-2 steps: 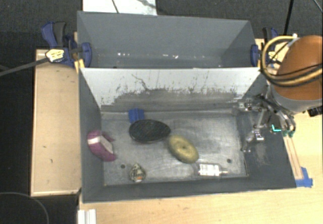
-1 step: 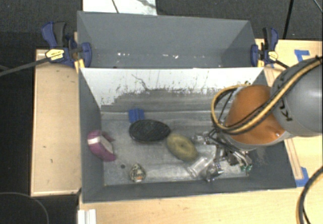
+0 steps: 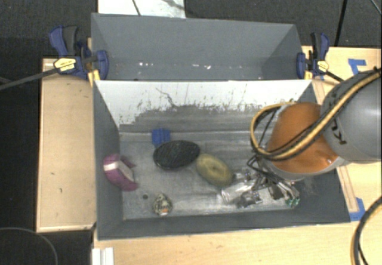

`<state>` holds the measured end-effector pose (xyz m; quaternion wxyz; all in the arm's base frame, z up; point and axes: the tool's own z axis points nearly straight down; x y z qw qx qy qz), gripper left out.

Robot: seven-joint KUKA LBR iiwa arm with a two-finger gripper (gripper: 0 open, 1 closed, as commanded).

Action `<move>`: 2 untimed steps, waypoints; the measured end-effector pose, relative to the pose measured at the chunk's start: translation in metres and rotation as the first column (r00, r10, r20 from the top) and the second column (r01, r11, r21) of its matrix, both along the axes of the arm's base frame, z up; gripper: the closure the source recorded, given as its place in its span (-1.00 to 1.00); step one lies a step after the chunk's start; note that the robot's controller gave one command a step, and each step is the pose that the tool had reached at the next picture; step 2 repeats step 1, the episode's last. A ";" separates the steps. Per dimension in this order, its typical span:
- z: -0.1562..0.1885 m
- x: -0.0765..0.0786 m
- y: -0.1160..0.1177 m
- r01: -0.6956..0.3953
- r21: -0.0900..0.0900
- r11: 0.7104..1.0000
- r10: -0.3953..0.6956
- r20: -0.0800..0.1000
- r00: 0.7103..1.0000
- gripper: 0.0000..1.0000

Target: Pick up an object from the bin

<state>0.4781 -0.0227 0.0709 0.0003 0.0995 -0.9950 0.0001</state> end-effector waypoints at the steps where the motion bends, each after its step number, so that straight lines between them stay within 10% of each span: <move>1: 0.151 0.006 0.008 -0.002 0.000 1.000 0.002 0.012 1.000 1.00; 2: 0.151 0.006 0.008 -0.002 0.000 1.000 0.002 0.012 1.000 1.00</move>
Offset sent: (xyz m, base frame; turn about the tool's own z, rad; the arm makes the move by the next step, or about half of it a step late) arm 0.0037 0.0080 0.1466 0.0018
